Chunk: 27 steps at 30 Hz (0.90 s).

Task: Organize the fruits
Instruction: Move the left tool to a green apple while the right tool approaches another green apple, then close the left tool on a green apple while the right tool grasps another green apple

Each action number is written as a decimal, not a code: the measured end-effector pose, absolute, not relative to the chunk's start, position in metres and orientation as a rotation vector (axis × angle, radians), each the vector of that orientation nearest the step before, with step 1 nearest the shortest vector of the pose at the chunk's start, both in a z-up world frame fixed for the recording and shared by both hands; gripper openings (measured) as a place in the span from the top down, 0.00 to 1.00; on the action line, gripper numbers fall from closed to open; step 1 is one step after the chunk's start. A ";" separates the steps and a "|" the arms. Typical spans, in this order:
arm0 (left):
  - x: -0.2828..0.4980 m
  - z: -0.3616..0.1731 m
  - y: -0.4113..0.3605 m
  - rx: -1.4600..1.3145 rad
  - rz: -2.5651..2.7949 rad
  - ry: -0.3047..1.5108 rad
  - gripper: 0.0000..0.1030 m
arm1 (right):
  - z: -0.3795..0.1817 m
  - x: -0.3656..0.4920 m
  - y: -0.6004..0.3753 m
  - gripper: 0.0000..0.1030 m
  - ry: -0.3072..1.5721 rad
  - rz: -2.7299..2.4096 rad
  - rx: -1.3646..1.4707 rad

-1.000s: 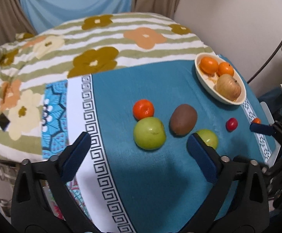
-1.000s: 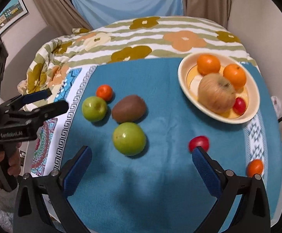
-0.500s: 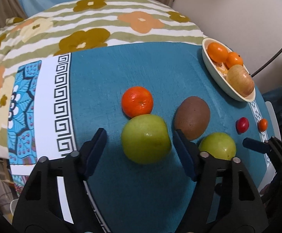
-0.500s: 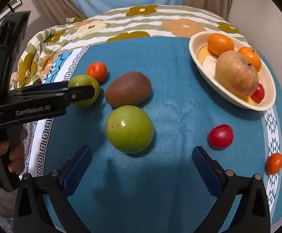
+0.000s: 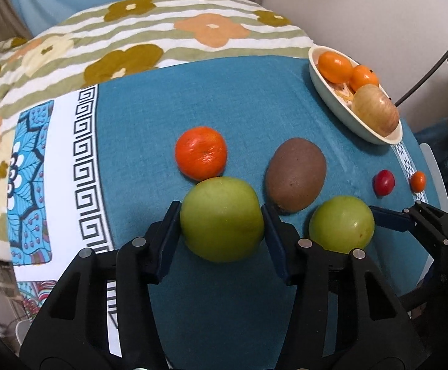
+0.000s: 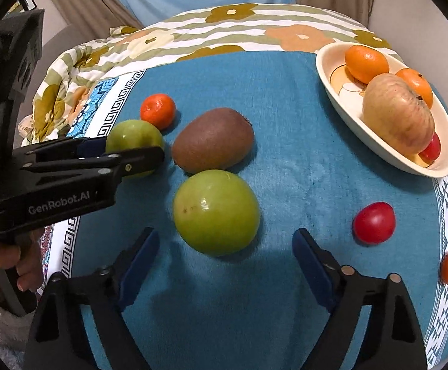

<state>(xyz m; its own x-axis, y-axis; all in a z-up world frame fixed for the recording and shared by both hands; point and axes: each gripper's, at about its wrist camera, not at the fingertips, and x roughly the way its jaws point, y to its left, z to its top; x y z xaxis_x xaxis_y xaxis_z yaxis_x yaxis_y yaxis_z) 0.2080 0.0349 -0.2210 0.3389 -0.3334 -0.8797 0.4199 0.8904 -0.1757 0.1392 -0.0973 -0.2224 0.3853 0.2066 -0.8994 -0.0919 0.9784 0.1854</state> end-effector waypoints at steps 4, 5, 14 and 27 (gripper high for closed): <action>0.207 -0.221 0.040 0.092 -0.484 1.132 0.46 | -0.228 0.142 -0.099 0.19 1.177 0.195 0.167; 0.206 -0.221 0.041 0.096 -0.482 1.132 0.46 | -0.228 0.142 -0.099 0.19 1.173 0.194 0.171; 0.196 -0.221 0.047 0.104 -0.472 1.133 0.46 | -0.227 0.149 -0.093 0.37 1.142 0.171 0.097; 0.184 -0.210 0.068 0.083 -0.429 1.124 0.46 | -0.217 0.146 -0.088 0.51 1.118 0.192 0.061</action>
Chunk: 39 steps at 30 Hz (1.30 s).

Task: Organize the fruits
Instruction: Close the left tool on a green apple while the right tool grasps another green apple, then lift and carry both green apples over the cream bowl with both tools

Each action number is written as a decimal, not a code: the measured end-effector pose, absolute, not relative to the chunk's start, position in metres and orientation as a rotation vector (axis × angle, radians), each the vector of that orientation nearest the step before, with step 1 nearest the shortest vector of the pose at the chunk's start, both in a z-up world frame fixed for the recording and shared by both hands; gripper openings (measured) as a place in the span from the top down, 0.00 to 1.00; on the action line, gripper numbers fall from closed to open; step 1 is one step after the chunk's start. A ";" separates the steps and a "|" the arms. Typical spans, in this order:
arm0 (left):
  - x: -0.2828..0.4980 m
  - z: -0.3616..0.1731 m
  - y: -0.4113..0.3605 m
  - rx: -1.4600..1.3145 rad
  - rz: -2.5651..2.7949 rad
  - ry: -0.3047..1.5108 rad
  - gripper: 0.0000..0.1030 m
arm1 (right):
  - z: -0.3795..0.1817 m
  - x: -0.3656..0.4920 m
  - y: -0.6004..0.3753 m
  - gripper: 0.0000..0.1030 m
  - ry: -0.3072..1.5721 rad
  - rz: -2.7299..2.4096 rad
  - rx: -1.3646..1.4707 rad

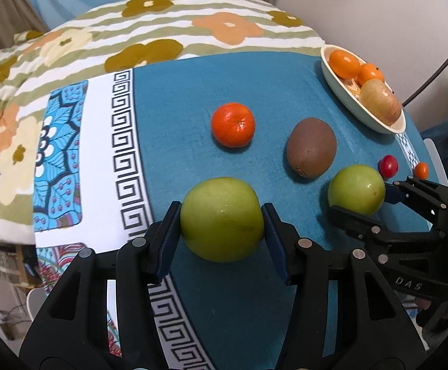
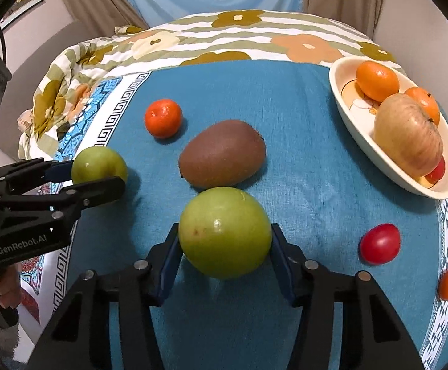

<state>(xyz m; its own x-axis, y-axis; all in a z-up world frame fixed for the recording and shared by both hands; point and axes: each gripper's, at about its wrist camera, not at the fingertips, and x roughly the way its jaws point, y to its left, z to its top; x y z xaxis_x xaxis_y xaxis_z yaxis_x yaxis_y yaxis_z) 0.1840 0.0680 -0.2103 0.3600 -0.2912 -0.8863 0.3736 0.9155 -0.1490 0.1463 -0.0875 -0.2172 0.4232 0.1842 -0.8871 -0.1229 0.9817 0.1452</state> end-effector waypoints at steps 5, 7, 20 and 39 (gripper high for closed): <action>0.180 -0.198 0.071 0.070 -0.422 1.109 0.46 | -0.204 0.144 -0.091 0.51 1.098 0.188 0.070; 0.178 -0.191 0.071 0.070 -0.420 1.097 0.46 | -0.196 0.142 -0.093 0.51 1.089 0.188 0.075; 0.176 -0.138 0.035 0.049 -0.392 1.003 0.46 | -0.151 0.129 -0.142 0.51 1.037 0.173 0.116; 0.211 -0.106 -0.103 0.025 -0.387 0.936 0.46 | -0.126 0.149 -0.283 0.51 0.998 0.156 0.067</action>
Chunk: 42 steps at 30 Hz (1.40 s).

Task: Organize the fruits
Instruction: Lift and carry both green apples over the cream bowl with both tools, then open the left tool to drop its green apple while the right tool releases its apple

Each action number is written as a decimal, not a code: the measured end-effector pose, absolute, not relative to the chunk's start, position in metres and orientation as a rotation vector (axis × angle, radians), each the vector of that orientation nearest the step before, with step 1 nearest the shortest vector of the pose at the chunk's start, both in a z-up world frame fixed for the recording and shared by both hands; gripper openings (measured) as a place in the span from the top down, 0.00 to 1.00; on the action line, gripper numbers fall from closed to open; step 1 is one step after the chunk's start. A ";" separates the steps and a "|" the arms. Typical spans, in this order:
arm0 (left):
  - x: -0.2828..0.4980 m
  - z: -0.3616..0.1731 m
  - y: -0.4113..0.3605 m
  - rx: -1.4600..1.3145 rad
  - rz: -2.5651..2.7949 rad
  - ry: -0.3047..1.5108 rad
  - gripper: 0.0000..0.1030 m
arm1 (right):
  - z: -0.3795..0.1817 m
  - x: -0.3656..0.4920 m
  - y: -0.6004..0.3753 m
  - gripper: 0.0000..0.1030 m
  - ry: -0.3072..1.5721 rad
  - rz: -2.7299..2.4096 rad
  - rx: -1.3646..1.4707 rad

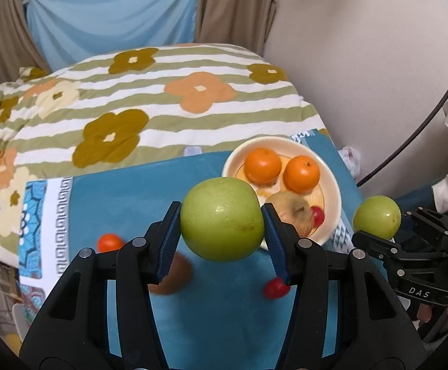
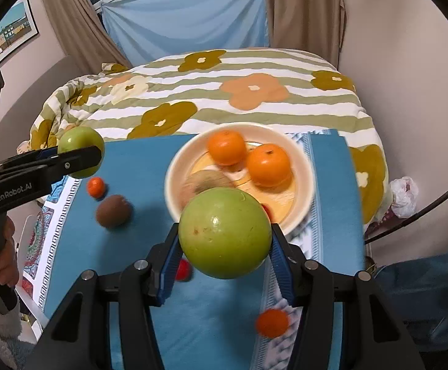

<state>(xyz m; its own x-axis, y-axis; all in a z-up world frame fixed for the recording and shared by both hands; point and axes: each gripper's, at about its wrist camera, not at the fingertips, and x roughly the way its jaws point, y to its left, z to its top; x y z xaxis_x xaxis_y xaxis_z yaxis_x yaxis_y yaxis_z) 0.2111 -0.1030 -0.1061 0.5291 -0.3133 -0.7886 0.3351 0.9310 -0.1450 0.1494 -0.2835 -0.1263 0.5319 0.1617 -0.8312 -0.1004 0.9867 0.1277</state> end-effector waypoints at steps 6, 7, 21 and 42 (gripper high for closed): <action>0.236 -0.120 -0.138 0.018 -0.379 0.957 0.46 | -0.133 0.166 -0.315 0.51 0.999 0.159 0.075; 0.239 -0.124 -0.142 0.018 -0.376 0.961 0.46 | -0.135 0.170 -0.321 0.51 1.004 0.161 0.077; 0.280 -0.173 -0.174 0.046 -0.337 1.067 0.46 | -0.167 0.202 -0.350 0.51 1.054 0.198 0.095; 0.273 -0.155 -0.149 0.007 -0.310 1.032 0.00 | -0.174 0.213 -0.355 0.51 1.061 0.227 0.091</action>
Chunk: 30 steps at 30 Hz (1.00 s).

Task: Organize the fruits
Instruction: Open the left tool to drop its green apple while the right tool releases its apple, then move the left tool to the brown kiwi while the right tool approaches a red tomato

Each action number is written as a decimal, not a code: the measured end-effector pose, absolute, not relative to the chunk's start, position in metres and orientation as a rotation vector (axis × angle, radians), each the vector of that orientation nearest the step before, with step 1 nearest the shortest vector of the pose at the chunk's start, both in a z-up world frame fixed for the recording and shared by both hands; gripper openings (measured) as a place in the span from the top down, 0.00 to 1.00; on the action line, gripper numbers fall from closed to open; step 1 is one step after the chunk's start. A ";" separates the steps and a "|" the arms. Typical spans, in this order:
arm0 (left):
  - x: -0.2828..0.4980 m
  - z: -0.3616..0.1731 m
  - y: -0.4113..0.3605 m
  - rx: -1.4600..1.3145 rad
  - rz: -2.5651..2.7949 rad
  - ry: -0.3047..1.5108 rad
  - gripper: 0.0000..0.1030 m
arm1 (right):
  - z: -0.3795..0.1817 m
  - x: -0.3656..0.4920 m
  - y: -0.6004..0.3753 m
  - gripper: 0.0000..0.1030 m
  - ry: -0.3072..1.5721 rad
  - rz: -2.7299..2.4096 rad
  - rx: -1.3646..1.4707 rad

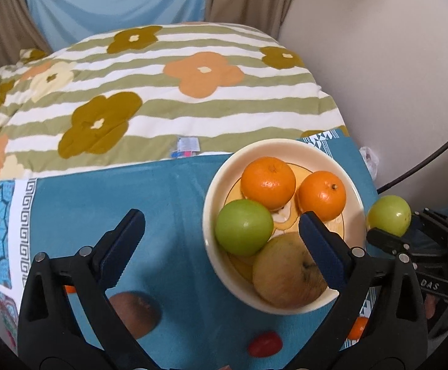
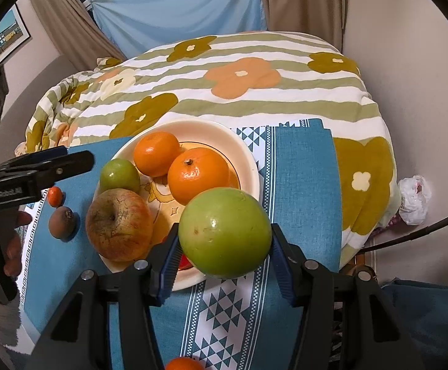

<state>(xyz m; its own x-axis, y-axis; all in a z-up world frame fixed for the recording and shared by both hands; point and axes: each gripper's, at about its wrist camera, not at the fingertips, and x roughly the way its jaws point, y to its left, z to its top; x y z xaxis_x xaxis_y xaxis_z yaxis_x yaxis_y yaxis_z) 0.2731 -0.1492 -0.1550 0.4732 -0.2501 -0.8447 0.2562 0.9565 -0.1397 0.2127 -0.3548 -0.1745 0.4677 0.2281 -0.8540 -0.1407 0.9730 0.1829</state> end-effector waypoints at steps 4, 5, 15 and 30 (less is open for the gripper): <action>0.263 -0.153 -0.139 -0.003 -0.289 1.035 0.00 | -0.176 0.216 -0.351 0.51 1.065 0.255 0.059; 0.260 -0.153 -0.137 -0.004 -0.280 1.036 0.00 | -0.177 0.218 -0.349 0.51 1.067 0.265 0.045; 0.237 -0.158 -0.107 -0.019 -0.190 1.053 0.00 | -0.193 0.224 -0.334 0.51 1.081 0.317 -0.053; 0.203 -0.148 -0.083 -0.053 -0.115 1.042 0.00 | -0.177 0.213 -0.333 0.00 0.979 0.359 -0.090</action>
<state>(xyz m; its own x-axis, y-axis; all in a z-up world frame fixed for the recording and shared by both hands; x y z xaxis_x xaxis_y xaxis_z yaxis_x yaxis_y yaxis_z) 0.2030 -0.0833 -0.1482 0.4988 -0.1198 -0.8584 0.0699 0.9927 -0.0980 0.2130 -0.3328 -0.1771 0.5042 0.2566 -0.8246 -0.3372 0.9376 0.0856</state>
